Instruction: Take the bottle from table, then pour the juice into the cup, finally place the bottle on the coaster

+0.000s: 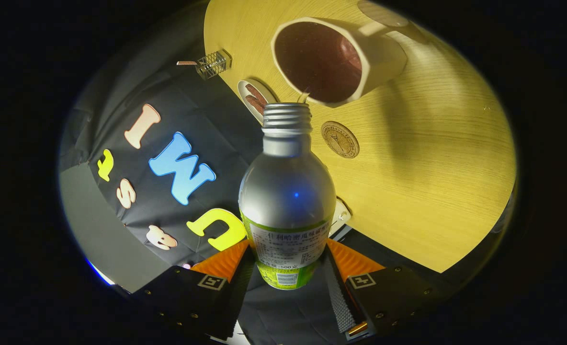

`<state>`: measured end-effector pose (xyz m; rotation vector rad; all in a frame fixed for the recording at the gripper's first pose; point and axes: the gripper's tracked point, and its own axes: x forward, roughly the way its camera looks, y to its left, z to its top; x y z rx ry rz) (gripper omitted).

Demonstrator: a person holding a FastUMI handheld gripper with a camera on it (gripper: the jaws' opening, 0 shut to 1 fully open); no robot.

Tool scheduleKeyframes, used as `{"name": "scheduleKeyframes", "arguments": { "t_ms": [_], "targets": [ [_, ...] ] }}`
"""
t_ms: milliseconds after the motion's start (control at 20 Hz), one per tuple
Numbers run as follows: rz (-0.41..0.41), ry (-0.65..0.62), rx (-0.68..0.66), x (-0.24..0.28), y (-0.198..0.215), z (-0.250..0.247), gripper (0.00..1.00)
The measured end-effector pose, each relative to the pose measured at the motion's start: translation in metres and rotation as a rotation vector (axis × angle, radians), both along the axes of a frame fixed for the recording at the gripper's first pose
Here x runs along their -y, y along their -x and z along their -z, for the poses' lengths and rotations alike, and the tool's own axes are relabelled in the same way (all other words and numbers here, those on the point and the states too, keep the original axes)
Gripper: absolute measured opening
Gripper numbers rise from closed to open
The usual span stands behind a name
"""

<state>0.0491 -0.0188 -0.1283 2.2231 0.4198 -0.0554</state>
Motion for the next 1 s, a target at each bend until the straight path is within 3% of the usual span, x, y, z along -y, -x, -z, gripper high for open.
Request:
{"name": "scheduleKeyframes", "arguments": {
  "t_ms": [400,800,1000],
  "targets": [
    [-0.019,0.139,-0.027,-0.008,0.007,0.029,0.77],
    [-0.058,0.386,-0.045,-0.013,0.013,0.060,0.77],
    [-0.114,0.530,-0.055,-0.019,0.016,0.078,0.77]
  ]
}}
